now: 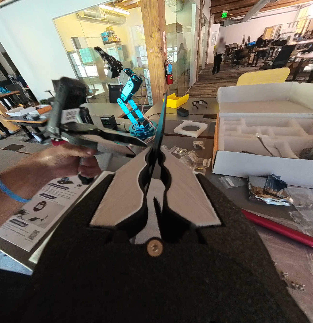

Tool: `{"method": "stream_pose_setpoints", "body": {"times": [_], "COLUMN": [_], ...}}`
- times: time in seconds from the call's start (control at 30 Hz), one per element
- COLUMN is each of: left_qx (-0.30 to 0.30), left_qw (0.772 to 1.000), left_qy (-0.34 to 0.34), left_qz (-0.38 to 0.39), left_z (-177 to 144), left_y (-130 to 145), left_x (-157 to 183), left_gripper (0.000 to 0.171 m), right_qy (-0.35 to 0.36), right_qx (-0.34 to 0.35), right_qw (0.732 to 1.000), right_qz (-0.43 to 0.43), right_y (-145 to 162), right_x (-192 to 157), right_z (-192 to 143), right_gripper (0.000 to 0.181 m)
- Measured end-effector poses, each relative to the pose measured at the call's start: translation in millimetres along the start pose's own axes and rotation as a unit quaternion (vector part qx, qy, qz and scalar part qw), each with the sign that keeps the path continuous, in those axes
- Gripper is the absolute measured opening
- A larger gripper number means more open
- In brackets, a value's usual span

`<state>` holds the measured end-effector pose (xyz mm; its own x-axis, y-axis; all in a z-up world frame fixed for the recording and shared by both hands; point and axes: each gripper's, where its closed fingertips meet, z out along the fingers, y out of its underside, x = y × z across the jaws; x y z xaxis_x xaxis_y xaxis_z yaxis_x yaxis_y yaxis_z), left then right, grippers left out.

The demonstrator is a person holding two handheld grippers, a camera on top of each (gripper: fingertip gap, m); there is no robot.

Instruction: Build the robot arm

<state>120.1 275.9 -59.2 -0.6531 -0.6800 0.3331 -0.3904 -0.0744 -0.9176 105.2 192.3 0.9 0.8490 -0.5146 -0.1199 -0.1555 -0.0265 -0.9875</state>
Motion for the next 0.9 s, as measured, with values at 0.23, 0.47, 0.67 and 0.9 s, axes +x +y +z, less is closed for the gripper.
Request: {"method": "stream_pose_setpoints", "body": {"times": [0.23,0.47,0.67,0.9], "left_qx": [-0.099,-0.117,-0.169,-0.194], "left_qw": [0.980,0.958,0.924,0.877], "left_qy": [0.166,0.252,0.339,0.432], "left_qz": [-0.044,-0.071,-0.063,-0.082], "left_z": [35.6,38.9,37.6,33.0], "left_y": [55.1,62.3,62.7,60.6], "left_x": [-11.3,-18.9,-16.0,-10.6], "left_gripper": [0.053,0.027,0.014,0.002], "right_qy": [-0.005,-0.011,-0.023,-0.035], "right_qx": [-0.004,-0.012,-0.009,0.000], "right_qw": [0.998,0.993,0.986,0.971], "right_qz": [0.060,0.113,0.163,0.236], "right_y": [7.4,15.8,20.1,29.2], "right_x": [26.3,43.7,52.5,70.0], "right_z": [-0.8,-1.3,-2.7,-3.5], "right_gripper": [0.002,0.002,0.001,0.003]}}
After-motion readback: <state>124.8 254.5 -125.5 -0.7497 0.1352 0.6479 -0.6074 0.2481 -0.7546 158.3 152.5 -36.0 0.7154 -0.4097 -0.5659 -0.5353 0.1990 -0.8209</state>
